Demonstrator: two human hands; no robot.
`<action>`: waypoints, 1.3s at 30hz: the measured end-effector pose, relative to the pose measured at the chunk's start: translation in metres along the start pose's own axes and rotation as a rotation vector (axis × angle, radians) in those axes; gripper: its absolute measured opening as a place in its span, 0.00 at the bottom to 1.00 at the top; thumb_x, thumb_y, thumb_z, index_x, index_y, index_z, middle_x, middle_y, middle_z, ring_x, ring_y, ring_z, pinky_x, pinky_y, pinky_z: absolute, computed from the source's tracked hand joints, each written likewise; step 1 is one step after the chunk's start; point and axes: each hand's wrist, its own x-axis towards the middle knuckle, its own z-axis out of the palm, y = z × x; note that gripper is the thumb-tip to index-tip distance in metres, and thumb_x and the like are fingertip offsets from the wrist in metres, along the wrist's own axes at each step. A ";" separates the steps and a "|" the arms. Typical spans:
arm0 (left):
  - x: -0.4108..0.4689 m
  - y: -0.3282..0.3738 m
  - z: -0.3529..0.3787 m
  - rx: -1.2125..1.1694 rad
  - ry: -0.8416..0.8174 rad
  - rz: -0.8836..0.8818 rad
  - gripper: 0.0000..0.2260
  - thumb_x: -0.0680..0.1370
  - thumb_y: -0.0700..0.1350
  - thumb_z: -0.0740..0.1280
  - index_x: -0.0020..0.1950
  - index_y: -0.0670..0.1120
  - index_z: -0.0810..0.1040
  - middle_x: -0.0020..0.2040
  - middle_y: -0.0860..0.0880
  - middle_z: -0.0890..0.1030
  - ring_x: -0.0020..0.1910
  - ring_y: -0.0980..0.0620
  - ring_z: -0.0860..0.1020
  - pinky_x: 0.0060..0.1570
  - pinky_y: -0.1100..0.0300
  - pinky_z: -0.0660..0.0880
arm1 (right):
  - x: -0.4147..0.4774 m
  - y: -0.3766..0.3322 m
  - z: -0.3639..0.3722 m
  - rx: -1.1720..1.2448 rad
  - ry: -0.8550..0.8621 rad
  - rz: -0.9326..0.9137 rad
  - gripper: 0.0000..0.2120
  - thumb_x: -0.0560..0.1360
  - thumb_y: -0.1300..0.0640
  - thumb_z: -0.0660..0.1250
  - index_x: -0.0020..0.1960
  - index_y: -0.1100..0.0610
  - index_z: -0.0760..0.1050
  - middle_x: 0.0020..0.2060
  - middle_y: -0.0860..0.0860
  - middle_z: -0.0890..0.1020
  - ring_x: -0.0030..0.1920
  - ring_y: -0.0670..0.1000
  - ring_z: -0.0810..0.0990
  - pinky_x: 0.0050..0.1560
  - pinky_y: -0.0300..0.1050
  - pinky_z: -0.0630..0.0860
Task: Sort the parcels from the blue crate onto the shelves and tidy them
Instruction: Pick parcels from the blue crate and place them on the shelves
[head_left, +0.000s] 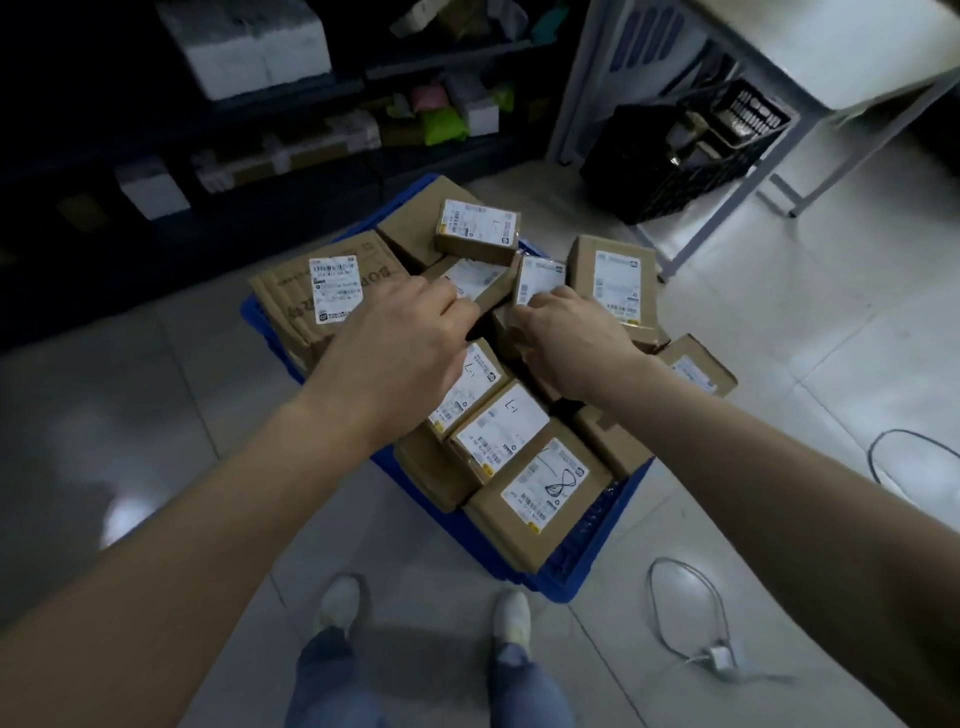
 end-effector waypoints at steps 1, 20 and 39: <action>0.000 0.008 0.002 0.000 0.010 -0.028 0.10 0.72 0.41 0.67 0.51 0.40 0.78 0.44 0.43 0.80 0.42 0.43 0.77 0.44 0.49 0.73 | 0.000 0.006 0.000 -0.015 0.004 -0.030 0.20 0.79 0.57 0.63 0.70 0.52 0.68 0.62 0.53 0.76 0.63 0.55 0.72 0.61 0.51 0.71; -0.031 0.034 0.031 0.056 0.029 -0.426 0.09 0.75 0.40 0.66 0.54 0.40 0.77 0.48 0.44 0.78 0.48 0.44 0.75 0.50 0.51 0.69 | 0.061 -0.004 0.042 -0.108 -0.128 -0.357 0.28 0.77 0.56 0.68 0.74 0.51 0.63 0.67 0.54 0.72 0.67 0.56 0.68 0.62 0.52 0.71; -0.032 0.117 0.152 -0.016 -0.085 -0.897 0.14 0.80 0.47 0.58 0.65 0.48 0.70 0.61 0.50 0.73 0.60 0.52 0.69 0.59 0.59 0.63 | 0.142 0.016 0.150 -0.244 -0.288 -0.660 0.42 0.73 0.50 0.73 0.78 0.50 0.53 0.73 0.55 0.64 0.72 0.60 0.60 0.68 0.60 0.67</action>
